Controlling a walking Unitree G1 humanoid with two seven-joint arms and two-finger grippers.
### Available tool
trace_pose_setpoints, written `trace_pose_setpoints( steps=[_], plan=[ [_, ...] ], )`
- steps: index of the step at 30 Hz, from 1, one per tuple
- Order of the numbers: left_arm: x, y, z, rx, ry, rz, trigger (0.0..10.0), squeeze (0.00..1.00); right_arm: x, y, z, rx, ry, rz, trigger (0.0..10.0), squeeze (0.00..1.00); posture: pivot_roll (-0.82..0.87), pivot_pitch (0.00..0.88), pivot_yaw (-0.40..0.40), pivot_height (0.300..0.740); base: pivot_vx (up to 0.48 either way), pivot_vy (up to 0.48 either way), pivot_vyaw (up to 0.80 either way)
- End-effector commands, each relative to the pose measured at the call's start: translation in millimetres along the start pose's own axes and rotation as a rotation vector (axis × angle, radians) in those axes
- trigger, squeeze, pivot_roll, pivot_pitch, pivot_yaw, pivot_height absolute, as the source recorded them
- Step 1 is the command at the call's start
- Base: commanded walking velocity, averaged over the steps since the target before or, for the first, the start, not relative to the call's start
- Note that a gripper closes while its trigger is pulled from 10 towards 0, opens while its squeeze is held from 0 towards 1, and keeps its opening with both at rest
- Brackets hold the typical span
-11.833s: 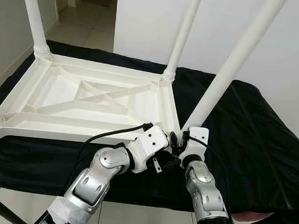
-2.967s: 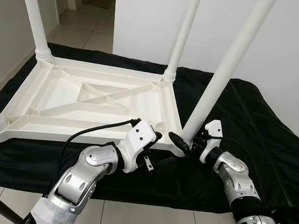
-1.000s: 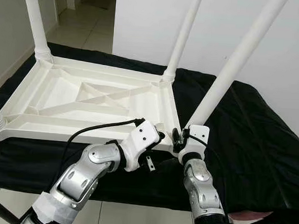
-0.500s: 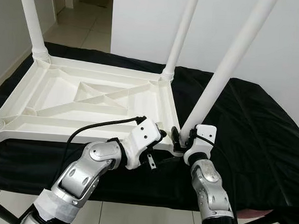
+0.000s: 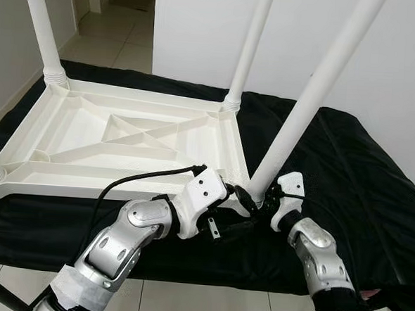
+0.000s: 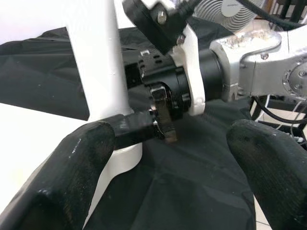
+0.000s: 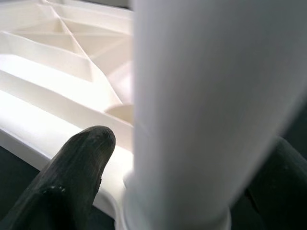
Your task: Building children table
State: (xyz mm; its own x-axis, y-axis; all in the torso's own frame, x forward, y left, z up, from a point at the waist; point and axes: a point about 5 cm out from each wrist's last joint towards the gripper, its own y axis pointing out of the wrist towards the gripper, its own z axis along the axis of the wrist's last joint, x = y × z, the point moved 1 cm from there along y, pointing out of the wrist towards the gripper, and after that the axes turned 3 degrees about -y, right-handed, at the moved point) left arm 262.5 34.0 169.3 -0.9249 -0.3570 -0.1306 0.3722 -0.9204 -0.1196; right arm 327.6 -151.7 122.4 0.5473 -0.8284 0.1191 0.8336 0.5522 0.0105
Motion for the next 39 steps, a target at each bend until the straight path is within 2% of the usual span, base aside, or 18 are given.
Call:
trace_pose_setpoints(
  steps=[1, 6, 12, 13, 15, 16, 29, 30, 36, 39],
  plan=[
    [-4.4, 2.8, -6.8, -0.005, -0.027, 0.064, 10.0, 0.0, 4.3, 1.4, -0.9, -0.005, -0.015, 0.035, 10.0, 0.0, 0.0, 0.0, -0.103, 0.74, 0.0, 0.0, 0.0],
    [-11.9, 2.1, -18.5, -0.03, -0.056, 0.137, 10.0, 0.0, 4.7, 9.2, -1.9, -0.005, -0.019, 0.086, 10.0, 0.0, 0.01, 0.0, -0.107, 0.74, 0.0, 0.0, 0.0],
    [-11.7, -0.2, -26.5, -0.061, -0.046, 0.15, 10.0, 0.0, 4.2, 11.6, -5.0, -0.011, -0.019, 0.111, 10.0, 0.0, 0.01, 0.0, -0.107, 0.74, 0.0, 0.0, 0.0],
    [-11.4, -1.2, -27.7, -0.063, -0.049, 0.152, 10.0, 0.0, 4.8, 12.0, -6.6, -0.015, -0.015, 0.122, 4.5, 0.0, 0.02, 0.0, -0.106, 0.74, 0.0, 0.0, 0.0],
    [-11.1, -2.3, -28.6, -0.065, -0.053, 0.153, 10.0, 0.0, 5.6, 12.0, -8.0, -0.018, -0.012, 0.13, 4.5, 0.0, 0.02, 0.0, -0.108, 0.74, 0.0, 0.0, 0.0],
    [-11.0, -3.0, -29.2, -0.067, -0.055, 0.153, 10.0, 0.0, 6.6, 11.5, -9.1, -0.02, -0.007, 0.138, 0.0, 0.0, 0.02, 0.0, -0.11, 0.74, 0.0, 0.0, 0.0],
    [-11.4, -0.6, -28.0, -0.058, -0.047, 0.14, 10.0, 0.0, 8.8, 4.8, -18.7, -0.03, 0.015, 0.142, 0.0, 0.0, 0.01, 0.0, -0.109, 0.74, 0.0, 0.0, 0.0],
    [-11.5, -0.3, -27.9, -0.058, -0.045, 0.139, 10.0, 0.0, 9.9, 4.3, -19.0, -0.029, 0.015, 0.105, 10.0, 0.0, 0.01, 0.0, -0.106, 0.74, 0.0, 0.0, 0.0],
    [-13.0, -2.5, -28.3, -0.063, -0.044, 0.144, 10.0, 0.0, 19.0, 4.4, -22.2, -0.064, 0.039, -0.084, 10.0, 0.0, 0.01, 0.0, -0.099, 0.74, 0.0, 0.0, 0.0],
    [-13.2, -3.5, -28.8, -0.065, -0.043, 0.146, 10.0, 0.0, 20.5, 4.5, -23.1, -0.076, 0.035, -0.12, 10.0, 0.0, 0.01, 0.0, -0.098, 0.74, 0.0, 0.0, 0.0]
  ],
)
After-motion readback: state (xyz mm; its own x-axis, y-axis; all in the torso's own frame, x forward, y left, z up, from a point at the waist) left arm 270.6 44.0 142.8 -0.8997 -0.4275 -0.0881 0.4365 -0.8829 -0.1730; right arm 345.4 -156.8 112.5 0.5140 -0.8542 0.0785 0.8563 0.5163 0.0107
